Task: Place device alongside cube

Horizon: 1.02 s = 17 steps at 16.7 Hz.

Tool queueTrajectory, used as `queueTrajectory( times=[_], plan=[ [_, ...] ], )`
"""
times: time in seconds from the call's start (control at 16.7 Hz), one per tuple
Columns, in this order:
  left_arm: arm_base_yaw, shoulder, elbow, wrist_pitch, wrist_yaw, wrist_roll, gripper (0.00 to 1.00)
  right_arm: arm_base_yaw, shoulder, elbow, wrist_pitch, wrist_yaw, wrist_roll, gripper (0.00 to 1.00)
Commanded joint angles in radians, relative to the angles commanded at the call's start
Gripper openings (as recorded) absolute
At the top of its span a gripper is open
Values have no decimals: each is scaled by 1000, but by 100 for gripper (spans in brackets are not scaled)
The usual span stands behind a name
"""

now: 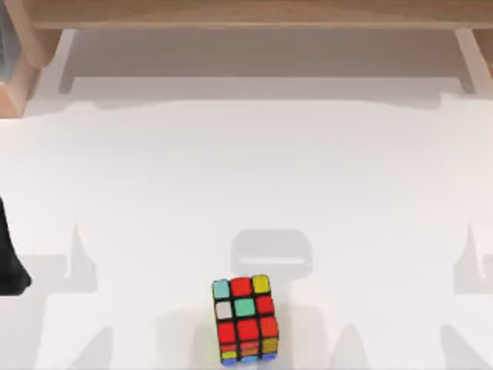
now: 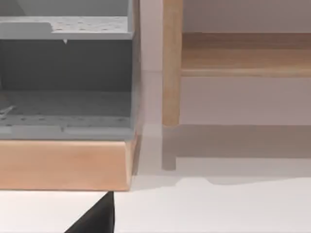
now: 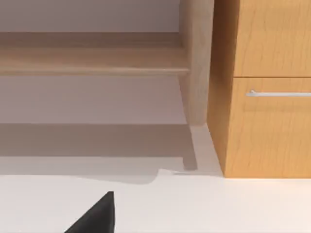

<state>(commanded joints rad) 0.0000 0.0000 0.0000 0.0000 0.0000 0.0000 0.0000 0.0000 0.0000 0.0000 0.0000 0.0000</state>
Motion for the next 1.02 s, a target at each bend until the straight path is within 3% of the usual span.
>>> queueTrajectory(
  times=[0.42,1.02],
  plan=[
    [0,0,0,0,0,0,100,-40,157,124,-86,0,-88,100],
    [0,0,0,0,0,0,100,-244,1057,742,-512,0,-524,100]
  ],
)
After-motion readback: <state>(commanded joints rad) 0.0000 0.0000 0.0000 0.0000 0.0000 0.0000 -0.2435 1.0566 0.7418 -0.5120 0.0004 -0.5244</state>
